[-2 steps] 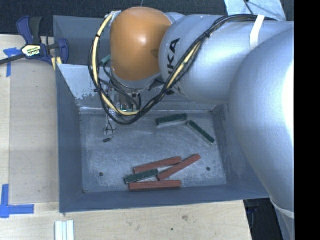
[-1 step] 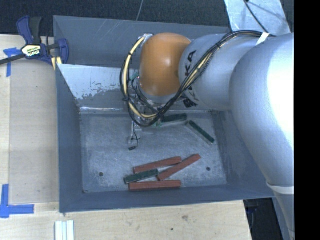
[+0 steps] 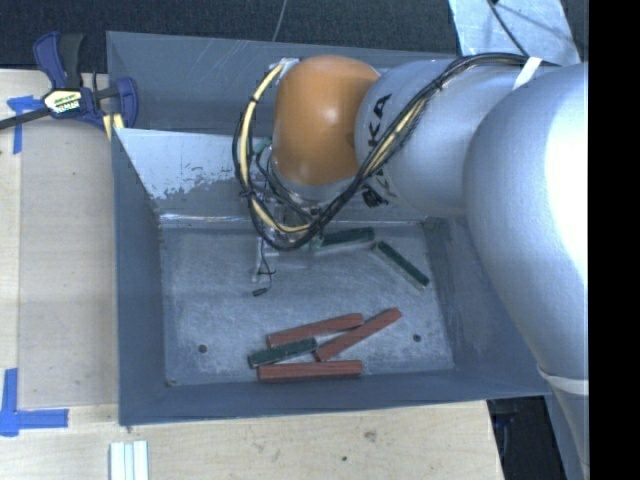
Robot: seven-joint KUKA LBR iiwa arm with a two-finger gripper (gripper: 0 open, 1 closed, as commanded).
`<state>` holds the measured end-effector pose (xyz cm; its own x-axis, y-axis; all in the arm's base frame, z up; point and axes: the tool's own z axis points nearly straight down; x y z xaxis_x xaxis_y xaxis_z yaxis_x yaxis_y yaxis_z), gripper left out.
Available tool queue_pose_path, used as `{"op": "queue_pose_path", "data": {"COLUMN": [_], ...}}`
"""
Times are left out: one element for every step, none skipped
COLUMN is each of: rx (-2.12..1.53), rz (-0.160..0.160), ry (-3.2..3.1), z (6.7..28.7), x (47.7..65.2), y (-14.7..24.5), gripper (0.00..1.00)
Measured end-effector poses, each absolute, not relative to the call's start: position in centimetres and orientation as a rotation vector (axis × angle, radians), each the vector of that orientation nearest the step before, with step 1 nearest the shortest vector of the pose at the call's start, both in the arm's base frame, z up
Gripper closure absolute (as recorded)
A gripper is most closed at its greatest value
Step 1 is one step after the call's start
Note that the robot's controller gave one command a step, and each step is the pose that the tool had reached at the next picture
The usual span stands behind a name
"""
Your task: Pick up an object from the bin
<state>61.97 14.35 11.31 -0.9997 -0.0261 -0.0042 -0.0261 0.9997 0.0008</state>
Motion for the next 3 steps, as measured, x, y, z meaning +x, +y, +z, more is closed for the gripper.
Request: {"op": "queue_pose_path", "data": {"rx": [-0.005, 0.069, 0.079], "rz": [0.002, -0.001, 0.002], "ry": [3.140, 3.133, 3.133], "z": [13.4, 9.4, 7.0], "x": [61.8, 59.7, 59.5], "y": [7.7, 2.1, 2.3], "gripper": [0.00, 0.00, 0.00]}}
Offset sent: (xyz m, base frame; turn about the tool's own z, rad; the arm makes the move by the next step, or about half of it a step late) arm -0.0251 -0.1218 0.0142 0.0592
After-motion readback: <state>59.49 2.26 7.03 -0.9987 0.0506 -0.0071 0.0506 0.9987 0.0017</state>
